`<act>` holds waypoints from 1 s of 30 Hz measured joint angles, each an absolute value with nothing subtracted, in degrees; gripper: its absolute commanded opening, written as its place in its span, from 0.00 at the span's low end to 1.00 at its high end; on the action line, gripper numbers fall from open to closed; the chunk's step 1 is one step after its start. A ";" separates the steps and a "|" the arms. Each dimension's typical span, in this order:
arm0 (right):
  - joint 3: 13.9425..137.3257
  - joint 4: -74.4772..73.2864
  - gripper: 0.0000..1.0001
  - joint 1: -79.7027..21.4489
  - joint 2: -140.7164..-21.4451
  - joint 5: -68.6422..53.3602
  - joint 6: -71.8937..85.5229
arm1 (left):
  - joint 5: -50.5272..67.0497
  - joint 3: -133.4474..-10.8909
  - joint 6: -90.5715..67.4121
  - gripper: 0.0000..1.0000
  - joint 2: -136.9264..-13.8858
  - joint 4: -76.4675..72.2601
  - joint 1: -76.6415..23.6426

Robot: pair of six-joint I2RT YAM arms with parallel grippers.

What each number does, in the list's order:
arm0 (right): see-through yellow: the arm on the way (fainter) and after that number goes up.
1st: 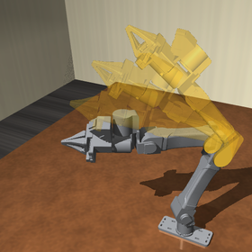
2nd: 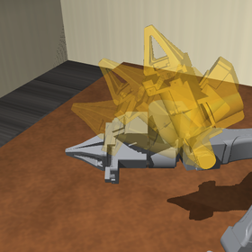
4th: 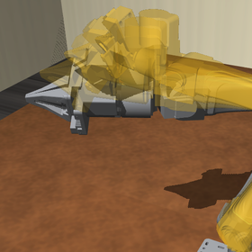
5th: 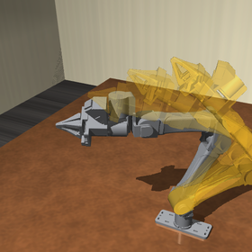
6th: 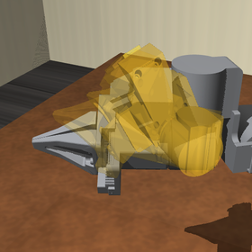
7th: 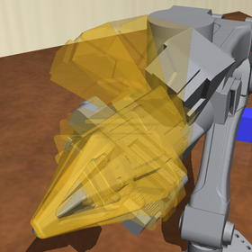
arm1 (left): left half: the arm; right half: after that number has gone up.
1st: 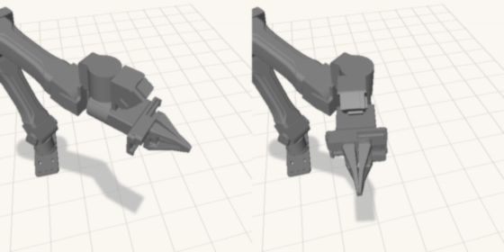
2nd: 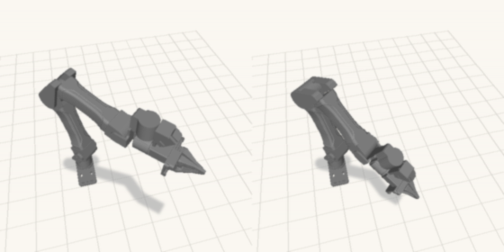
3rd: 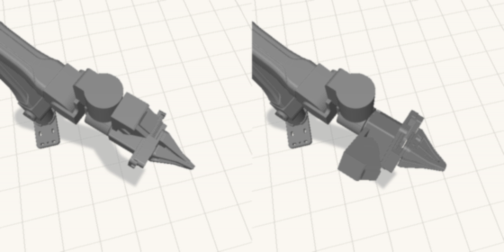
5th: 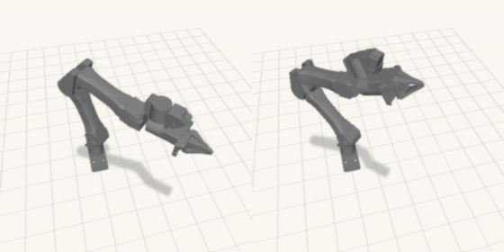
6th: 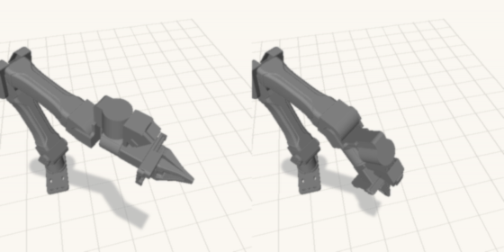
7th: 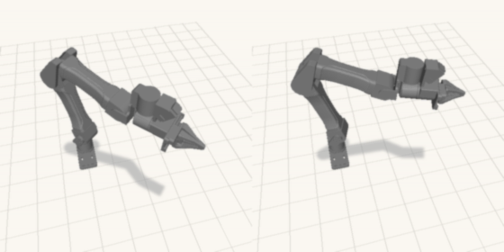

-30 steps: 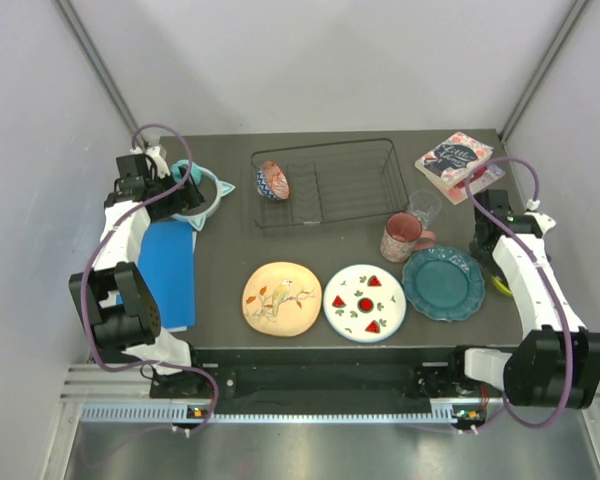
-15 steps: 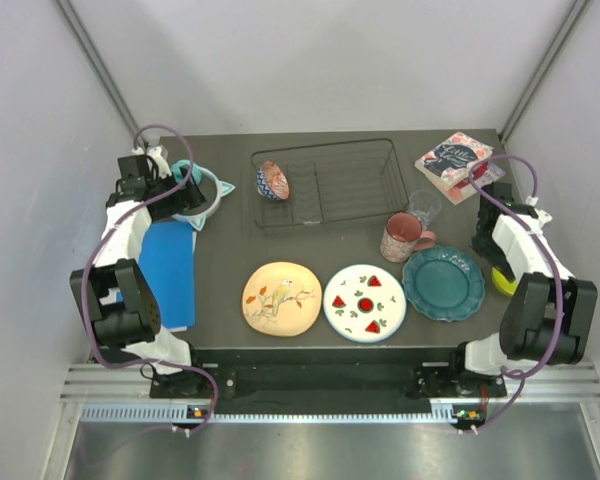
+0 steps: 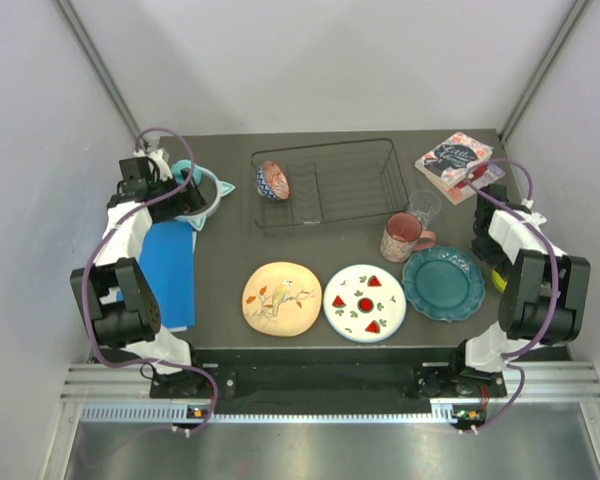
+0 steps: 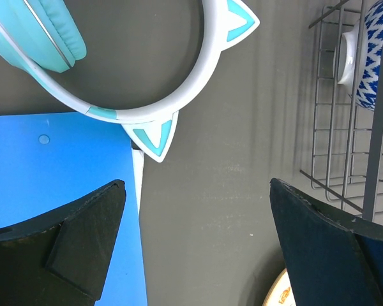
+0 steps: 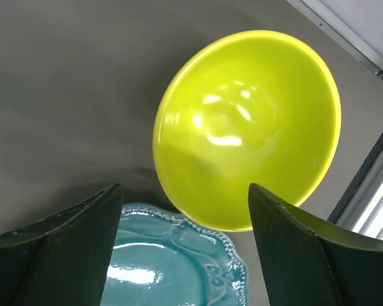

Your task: Load the mixed dishes into the dish rack

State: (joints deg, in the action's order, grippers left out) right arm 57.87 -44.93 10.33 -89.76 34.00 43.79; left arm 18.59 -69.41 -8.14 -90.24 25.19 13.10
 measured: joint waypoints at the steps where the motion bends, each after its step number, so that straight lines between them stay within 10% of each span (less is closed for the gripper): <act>1: 57.74 -44.88 0.80 10.31 -89.76 34.30 43.79 | 18.59 -69.41 -8.10 0.99 -90.24 25.19 13.10; 9: 55.94 -44.18 0.77 10.74 -91.81 36.18 44.82 | 18.06 -69.43 -7.25 0.99 -89.78 25.63 13.52; 23: 51.77 -39.99 0.00 11.00 -90.83 35.38 43.88 | 15.33 -69.91 -5.10 0.99 -86.96 27.64 14.28; 30: 53.21 -39.92 0.00 10.98 -86.24 32.42 41.93 | 14.35 -69.91 -4.34 0.99 -85.97 27.99 14.28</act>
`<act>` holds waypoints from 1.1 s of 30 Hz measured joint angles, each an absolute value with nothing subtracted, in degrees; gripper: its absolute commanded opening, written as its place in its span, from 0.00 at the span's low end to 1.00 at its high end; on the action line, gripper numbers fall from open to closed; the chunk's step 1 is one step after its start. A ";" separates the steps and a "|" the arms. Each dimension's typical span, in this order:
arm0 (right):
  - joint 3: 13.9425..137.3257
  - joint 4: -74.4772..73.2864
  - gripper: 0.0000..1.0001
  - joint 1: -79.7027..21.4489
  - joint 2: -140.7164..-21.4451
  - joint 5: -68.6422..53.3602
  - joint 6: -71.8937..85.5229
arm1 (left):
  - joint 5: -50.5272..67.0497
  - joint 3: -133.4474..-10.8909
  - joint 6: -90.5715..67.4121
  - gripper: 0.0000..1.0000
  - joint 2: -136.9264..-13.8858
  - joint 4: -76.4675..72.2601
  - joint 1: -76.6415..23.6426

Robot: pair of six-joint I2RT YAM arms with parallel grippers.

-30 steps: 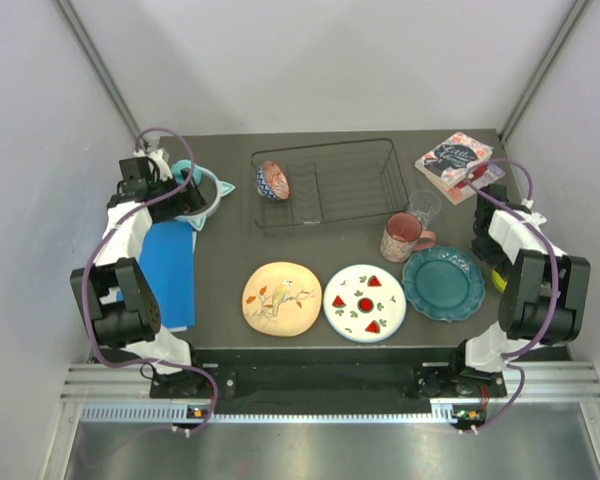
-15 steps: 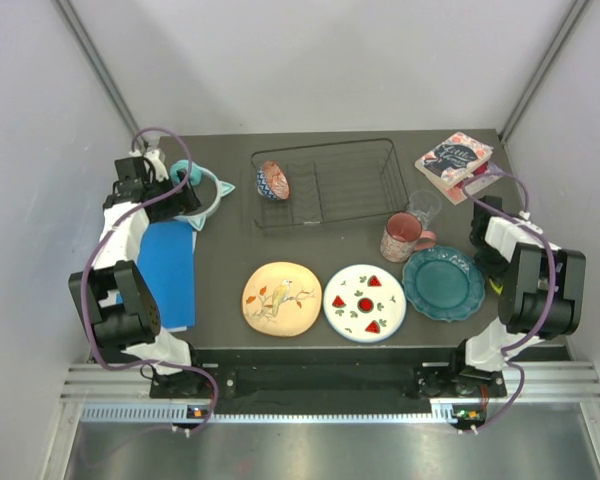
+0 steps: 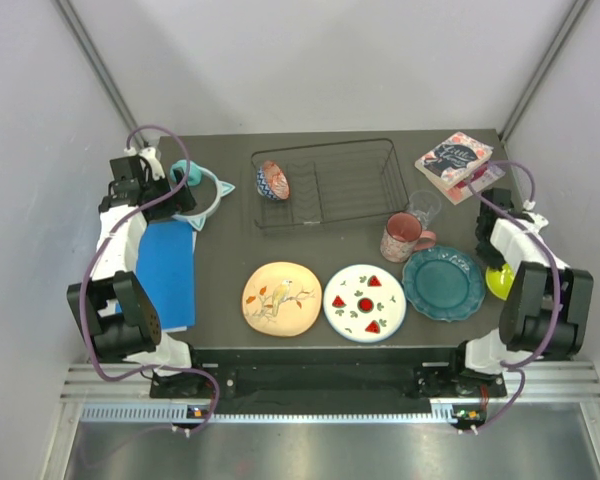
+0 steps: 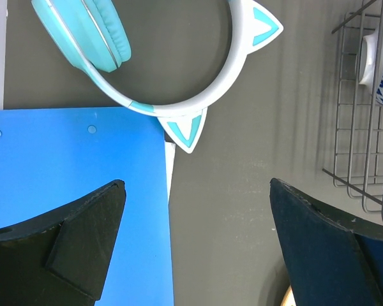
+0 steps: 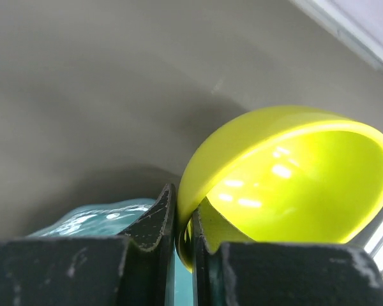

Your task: Load the mixed dishes into the dish rack

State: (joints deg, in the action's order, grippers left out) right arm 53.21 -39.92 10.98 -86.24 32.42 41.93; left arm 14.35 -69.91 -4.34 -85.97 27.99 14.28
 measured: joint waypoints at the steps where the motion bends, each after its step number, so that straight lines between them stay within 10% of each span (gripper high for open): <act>1: 53.89 -39.99 0.00 10.98 -85.10 32.12 41.52 | 14.26 -69.91 -4.34 0.99 -85.97 28.14 14.28; 15: 69.47 -39.00 0.00 -0.86 -78.35 9.08 33.15 | 13.67 -68.66 -4.40 0.99 -85.97 28.21 14.28; 33: 106.06 -26.30 0.00 -30.50 -105.62 -32.47 38.68 | 12.86 -65.34 -4.91 0.99 -85.10 27.44 14.35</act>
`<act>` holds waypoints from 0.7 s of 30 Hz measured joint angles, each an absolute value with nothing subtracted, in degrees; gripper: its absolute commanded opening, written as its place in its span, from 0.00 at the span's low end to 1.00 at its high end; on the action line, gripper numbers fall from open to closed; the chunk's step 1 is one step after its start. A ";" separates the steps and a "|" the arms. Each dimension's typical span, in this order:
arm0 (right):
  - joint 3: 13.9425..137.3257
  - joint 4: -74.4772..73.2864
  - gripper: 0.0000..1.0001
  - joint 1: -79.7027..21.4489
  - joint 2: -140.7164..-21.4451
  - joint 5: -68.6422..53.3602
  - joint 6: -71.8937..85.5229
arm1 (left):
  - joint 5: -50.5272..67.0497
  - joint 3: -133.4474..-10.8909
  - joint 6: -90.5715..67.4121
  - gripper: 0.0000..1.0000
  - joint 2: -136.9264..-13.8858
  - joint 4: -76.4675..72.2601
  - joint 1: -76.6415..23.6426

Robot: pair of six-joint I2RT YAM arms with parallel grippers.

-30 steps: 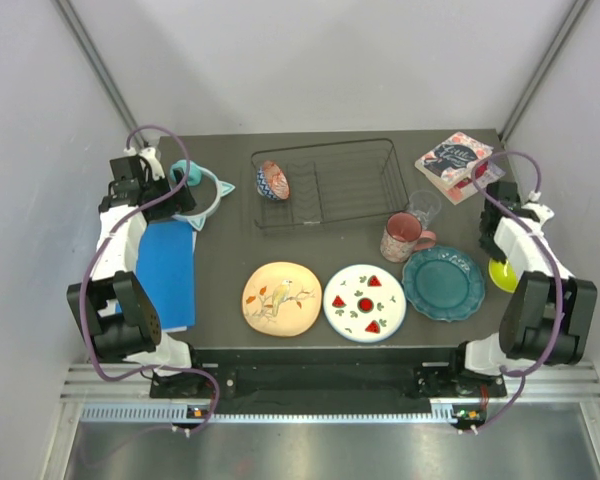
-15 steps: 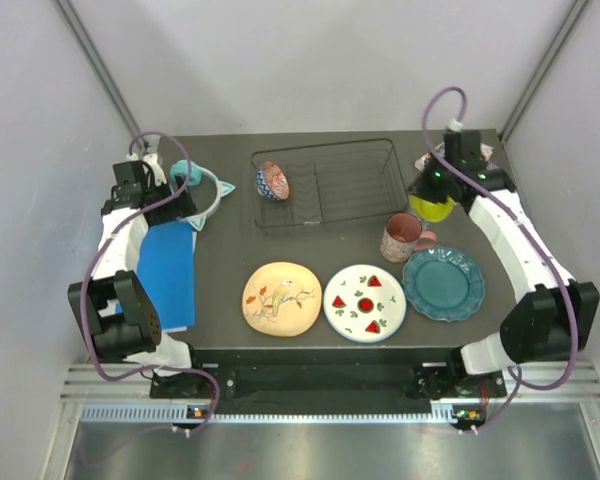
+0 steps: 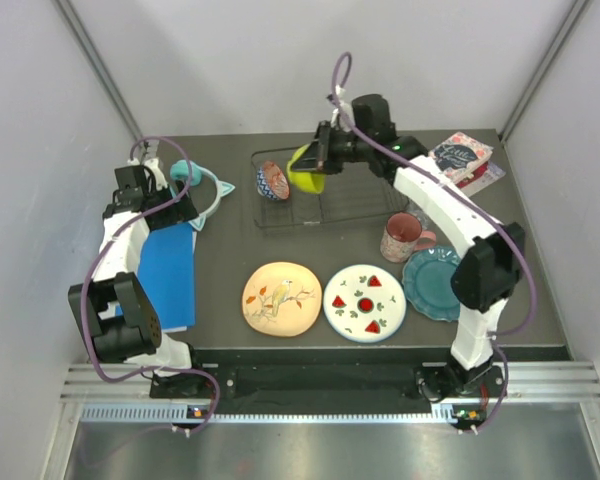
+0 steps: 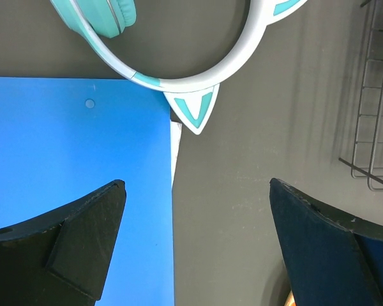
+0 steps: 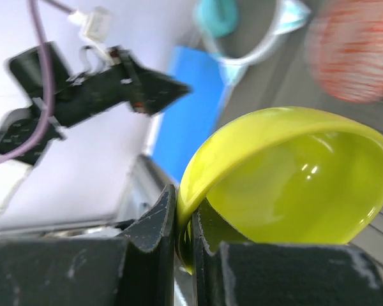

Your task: Load the mixed dishes into the dish rack

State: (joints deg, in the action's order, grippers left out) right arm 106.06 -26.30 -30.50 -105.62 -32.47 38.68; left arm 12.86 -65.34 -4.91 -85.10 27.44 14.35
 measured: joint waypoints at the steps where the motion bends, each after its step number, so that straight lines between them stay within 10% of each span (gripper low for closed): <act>1: 107.26 -24.34 0.00 -31.48 -107.87 -34.61 40.16 | 12.88 -65.32 -5.02 0.99 -85.12 27.40 14.35; 21: 107.26 9.04 0.00 -36.69 -127.79 -50.76 64.18 | 12.58 -64.16 -5.43 0.99 -85.10 26.94 14.35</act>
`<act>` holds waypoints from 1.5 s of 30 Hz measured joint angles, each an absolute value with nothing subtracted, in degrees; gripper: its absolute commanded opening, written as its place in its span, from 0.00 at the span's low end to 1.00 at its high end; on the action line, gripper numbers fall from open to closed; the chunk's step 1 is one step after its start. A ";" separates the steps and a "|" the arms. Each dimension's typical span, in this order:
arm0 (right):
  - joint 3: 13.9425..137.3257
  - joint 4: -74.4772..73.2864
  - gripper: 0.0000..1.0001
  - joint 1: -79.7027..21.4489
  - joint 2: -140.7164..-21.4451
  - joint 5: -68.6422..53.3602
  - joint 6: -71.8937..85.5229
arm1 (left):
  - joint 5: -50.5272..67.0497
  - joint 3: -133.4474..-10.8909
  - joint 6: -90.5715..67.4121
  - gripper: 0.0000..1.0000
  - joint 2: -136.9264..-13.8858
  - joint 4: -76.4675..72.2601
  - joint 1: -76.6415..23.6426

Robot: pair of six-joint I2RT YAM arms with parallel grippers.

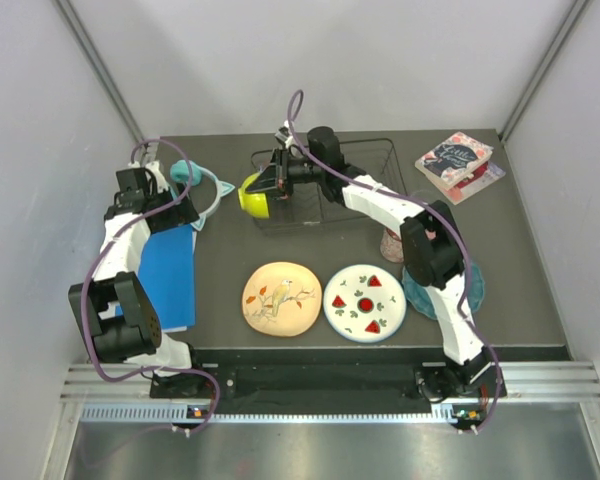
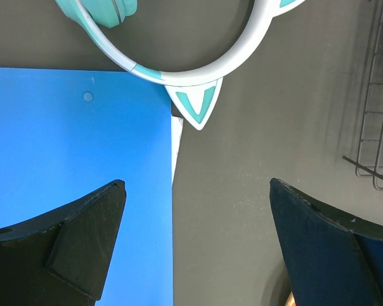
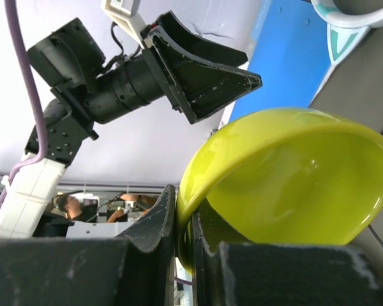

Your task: Load the mixed dishes into the dish rack

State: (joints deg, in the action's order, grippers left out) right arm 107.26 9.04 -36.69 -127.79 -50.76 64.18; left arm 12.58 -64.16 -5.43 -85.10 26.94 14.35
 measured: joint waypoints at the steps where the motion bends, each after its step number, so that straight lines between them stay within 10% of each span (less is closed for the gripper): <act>1: 107.24 9.80 0.00 -36.60 -127.92 -50.94 64.49 | 12.58 -64.07 -5.41 0.99 -85.10 26.94 14.35; 30: 97.91 12.53 0.01 -30.00 -131.68 -51.13 64.31 | 12.58 -63.22 -5.37 0.99 -84.53 26.96 14.35; 35: 97.89 11.33 0.40 -30.41 -131.68 -50.57 61.98 | 12.60 -63.22 -5.37 0.99 -84.51 26.98 14.35; 45: 101.41 -4.58 0.68 -32.75 -130.82 -44.25 48.12 | 12.71 -63.22 -5.39 0.99 -84.51 26.98 14.37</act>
State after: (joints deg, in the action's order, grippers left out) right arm 101.41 -4.58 -32.75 -130.82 -44.25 48.12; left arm 12.71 -63.22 -5.39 -84.51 26.98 14.37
